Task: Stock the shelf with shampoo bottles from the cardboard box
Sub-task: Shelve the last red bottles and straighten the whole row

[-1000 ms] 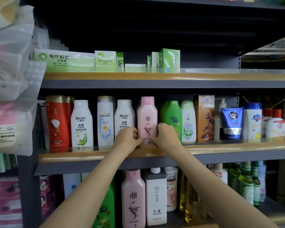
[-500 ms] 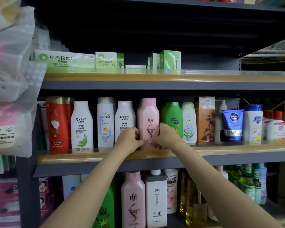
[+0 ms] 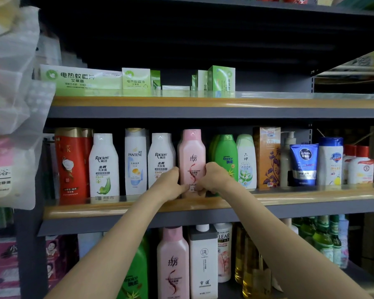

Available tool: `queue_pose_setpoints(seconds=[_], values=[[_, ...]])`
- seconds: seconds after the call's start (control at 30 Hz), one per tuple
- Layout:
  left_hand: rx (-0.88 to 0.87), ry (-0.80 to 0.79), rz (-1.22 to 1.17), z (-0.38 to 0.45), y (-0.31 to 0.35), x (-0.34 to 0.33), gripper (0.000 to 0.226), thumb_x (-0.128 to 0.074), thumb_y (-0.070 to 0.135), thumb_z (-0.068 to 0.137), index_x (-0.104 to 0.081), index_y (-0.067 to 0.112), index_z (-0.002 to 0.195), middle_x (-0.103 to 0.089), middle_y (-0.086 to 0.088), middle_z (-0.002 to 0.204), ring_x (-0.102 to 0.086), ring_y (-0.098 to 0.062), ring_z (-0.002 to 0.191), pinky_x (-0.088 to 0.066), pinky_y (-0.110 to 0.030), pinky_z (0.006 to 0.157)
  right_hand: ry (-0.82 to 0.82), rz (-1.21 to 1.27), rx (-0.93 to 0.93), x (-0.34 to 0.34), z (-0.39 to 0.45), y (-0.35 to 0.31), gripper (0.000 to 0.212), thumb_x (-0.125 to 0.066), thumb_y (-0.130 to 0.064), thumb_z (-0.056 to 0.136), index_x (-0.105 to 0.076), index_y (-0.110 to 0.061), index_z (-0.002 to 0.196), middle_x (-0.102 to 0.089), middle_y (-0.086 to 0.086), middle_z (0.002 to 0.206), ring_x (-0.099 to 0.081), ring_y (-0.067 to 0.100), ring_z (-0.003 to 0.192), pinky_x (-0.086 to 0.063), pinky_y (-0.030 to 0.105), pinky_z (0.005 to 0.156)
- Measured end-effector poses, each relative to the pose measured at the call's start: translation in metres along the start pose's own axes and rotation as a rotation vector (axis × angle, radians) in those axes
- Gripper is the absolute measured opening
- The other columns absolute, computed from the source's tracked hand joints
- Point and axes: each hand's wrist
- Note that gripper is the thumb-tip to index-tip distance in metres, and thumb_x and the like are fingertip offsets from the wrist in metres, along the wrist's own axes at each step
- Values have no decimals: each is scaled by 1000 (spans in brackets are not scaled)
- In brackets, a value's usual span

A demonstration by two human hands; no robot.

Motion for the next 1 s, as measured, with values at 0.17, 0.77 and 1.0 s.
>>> queue_pose_setpoints(seconds=[0.17,0.77,1.0], values=[[11,21,34,2,-1,-2,37,-55,22,89,-43,9,122,-56,-10,124,-55,-24,109,-47,-33,89,10,62,2,0,-1,-1,23,-63,0,81,-47,-11,69,-65,6,68,-54,11,50,-37,20,44],[81,162,108,-1,2,-12,31,-57,28,87,-55,8,110,-62,-12,111,-59,-28,100,-46,-34,79,60,5,6,-6,3,-1,18,-52,-1,88,-50,-4,70,-67,15,72,-63,27,59,-52,29,57],[-172,605,135,-31,27,-3,21,-50,16,90,-61,12,107,-69,-5,102,-64,-24,96,-51,-39,85,446,-12,191,14,-22,15,20,-54,-3,84,-63,0,102,-68,20,104,-64,36,96,-52,47,86]])
Point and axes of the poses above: each hand's wrist, its own z-axis towards the middle knuckle, its own x-axis out of the back of the hand, y = z × x
